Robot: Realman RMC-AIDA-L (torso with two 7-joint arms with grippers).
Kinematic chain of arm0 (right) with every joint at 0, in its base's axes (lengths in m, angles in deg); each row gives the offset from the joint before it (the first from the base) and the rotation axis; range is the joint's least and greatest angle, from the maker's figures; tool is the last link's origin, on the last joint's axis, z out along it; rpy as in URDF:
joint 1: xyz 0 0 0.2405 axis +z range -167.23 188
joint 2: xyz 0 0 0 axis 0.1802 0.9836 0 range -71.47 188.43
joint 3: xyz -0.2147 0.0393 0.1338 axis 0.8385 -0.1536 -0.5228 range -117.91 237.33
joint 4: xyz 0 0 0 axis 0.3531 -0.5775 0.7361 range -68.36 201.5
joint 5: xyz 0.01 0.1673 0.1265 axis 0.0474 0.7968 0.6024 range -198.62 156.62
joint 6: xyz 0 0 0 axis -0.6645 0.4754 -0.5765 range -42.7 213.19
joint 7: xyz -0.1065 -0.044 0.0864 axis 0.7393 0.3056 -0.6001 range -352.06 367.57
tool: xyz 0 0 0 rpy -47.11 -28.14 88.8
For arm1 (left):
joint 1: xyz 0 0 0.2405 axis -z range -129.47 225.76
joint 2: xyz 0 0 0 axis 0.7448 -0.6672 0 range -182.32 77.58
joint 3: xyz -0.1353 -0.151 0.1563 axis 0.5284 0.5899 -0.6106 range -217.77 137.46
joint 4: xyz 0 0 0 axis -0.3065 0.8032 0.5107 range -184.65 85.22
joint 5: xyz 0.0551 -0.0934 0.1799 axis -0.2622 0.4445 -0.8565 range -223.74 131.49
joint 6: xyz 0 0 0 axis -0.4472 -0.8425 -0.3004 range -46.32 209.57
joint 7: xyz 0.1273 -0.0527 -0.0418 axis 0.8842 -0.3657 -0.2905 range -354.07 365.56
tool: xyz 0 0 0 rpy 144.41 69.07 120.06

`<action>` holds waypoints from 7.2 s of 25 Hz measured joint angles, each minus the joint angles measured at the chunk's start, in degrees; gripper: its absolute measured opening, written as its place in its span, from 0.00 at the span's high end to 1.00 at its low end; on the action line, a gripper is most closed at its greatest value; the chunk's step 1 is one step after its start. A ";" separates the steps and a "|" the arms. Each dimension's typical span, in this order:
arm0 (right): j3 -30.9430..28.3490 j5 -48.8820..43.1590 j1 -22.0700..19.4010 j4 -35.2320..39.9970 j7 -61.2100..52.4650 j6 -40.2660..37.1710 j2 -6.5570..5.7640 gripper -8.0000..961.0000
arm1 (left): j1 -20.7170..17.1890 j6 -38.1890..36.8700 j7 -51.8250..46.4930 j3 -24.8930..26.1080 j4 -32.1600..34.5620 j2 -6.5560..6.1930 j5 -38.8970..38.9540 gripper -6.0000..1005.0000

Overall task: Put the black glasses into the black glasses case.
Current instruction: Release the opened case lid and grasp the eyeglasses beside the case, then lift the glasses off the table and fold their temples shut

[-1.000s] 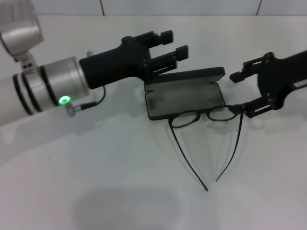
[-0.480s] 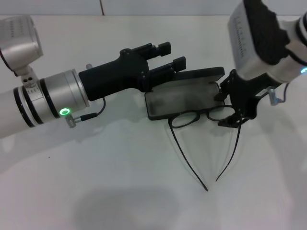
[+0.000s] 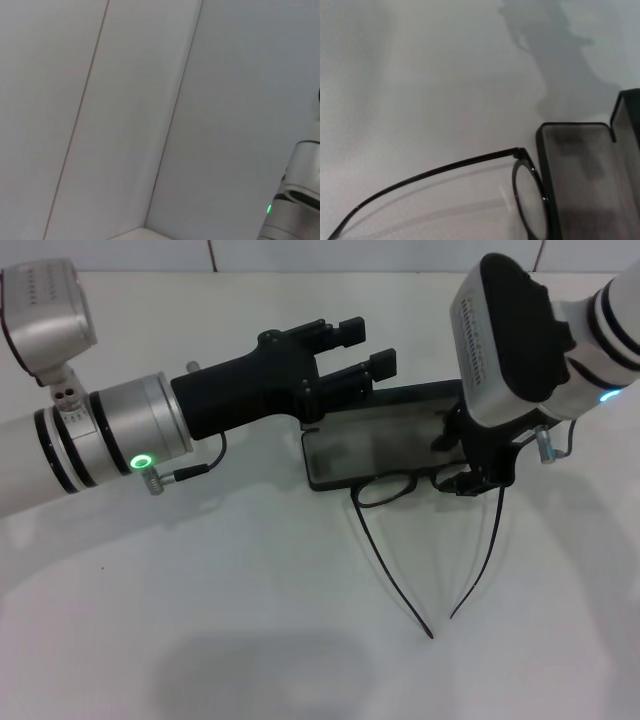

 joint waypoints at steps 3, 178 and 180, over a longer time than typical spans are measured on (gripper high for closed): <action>0.24 0.36 -0.19 -0.04 0.19 0.15 0.00 0.48 | 0.19 0.22 0.47 -0.02 -0.03 -0.02 0.02 0.38; -30.75 45.07 -22.51 -7.98 23.69 -8.92 -0.82 0.89 | 8.56 -16.42 -16.20 3.01 -0.12 -4.07 -6.26 0.38; -30.89 45.40 -22.19 -8.59 24.64 -9.04 -0.80 0.89 | 8.88 -16.29 -16.60 2.93 -0.09 -3.99 -6.67 0.38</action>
